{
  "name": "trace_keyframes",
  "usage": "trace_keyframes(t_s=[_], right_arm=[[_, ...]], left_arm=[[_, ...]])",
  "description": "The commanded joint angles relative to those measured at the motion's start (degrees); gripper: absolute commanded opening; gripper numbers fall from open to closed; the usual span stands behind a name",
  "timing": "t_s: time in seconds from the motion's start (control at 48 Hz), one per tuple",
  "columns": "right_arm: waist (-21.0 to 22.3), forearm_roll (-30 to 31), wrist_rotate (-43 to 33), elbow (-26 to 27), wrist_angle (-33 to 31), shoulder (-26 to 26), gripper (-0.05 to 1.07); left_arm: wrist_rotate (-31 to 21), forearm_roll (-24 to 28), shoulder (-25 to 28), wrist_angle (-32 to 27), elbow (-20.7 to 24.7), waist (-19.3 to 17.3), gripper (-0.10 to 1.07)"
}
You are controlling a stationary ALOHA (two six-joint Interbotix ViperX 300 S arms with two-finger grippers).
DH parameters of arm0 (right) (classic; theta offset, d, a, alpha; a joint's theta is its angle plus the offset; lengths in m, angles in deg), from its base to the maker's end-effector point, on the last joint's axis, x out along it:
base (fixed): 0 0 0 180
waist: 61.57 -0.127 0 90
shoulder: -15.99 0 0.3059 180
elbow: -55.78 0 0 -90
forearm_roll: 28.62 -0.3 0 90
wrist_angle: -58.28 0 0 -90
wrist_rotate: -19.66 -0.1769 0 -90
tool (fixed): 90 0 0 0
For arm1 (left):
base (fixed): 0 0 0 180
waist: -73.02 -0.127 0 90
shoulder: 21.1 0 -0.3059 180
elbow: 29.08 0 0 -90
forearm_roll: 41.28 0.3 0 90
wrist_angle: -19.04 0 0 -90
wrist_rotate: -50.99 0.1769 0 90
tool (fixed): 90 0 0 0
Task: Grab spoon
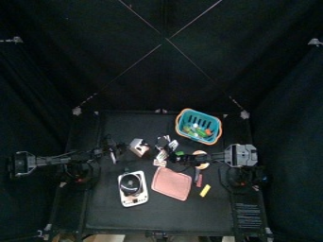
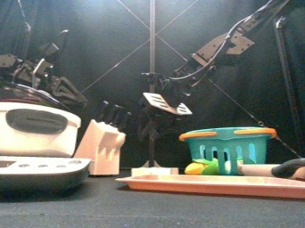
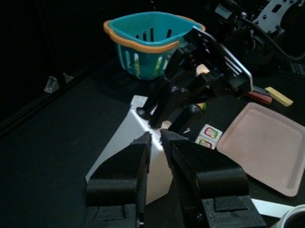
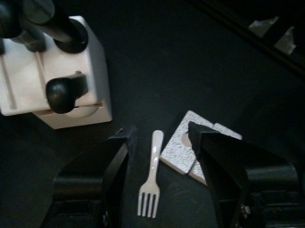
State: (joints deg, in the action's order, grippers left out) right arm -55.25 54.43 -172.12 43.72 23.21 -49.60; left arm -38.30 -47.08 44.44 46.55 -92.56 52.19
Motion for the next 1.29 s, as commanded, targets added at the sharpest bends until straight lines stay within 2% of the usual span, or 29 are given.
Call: trace_keyframes(t_s=[0.0, 0.229, 0.458, 0.604, 0.875, 1.021, 1.271], right_arm=[[-1.14, 1.85, 0.00, 0.00, -1.32, -2.99, 0.85], [-2.02, 2.72, -0.26, -1.32, 0.09, -3.16, 0.85], [-1.67, 6.59, -0.35, 0.09, 11.07, -3.16, 0.85], [-1.23, 8.44, -0.35, 0.44, 15.29, -2.81, 0.86], [1.05, 9.05, -0.44, 0.88, 16.79, -2.02, 0.91], [1.76, 9.14, -0.35, 1.93, 17.05, -0.97, 0.97], [2.55, 9.14, -0.26, 5.27, 17.05, 1.93, 0.98]], left_arm=[[0.09, 0.70, 0.09, 0.18, 0.62, 0.79, 0.62], [-0.18, 0.18, 0.88, 0.26, 1.85, 0.97, 0.62], [-0.09, 0.18, 4.22, 0.70, 3.96, 0.97, 0.62], [0.00, 0.18, 7.73, 0.70, 5.80, 0.88, 0.62], [0.09, 0.35, 13.10, 1.85, 8.00, 0.35, 0.62], [0.09, 0.97, 14.33, 2.29, 8.53, 0.26, 0.62], [0.09, 1.05, 15.38, 2.37, 8.70, 0.26, 0.62]])
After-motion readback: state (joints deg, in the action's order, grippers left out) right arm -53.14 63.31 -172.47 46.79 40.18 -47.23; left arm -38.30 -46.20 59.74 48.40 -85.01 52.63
